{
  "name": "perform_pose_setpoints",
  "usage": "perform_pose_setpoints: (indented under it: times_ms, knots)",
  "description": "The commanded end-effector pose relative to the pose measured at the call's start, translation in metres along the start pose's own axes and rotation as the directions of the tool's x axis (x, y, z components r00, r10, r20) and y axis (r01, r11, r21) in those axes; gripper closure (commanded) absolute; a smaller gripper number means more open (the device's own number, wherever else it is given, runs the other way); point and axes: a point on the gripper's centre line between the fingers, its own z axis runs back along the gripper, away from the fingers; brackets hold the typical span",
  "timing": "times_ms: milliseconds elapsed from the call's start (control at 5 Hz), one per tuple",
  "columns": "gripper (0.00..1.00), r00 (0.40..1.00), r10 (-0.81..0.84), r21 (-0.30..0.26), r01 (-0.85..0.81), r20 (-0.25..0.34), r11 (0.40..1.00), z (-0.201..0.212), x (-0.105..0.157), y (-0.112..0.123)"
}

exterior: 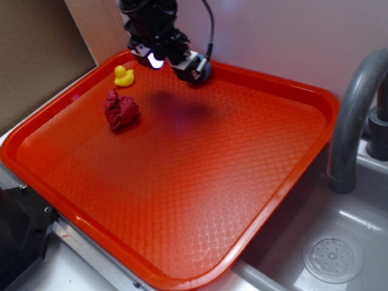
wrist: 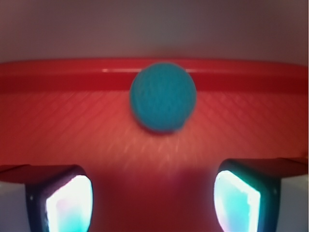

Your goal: Grab the blue ball.

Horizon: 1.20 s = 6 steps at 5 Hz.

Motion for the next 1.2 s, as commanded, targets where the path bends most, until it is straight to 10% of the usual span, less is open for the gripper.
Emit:
perform_pose_setpoints:
  times_ms: [0, 200, 400, 1000]
  knots:
    - [0.00, 0.991, -0.012, 0.084, 0.001, 0.132, 0.996, -0.014, 0.039, -0.006]
    - [0.00, 0.995, -0.015, 0.037, 0.012, 0.095, 0.999, -0.030, 0.049, 0.000]
    - [1.00, 0.994, -0.027, -0.018, 0.029, 0.103, 0.999, -0.026, 0.048, 0.003]
    - [1.00, 0.991, -0.125, -0.159, 0.117, -0.039, 0.980, 0.108, -0.021, 0.008]
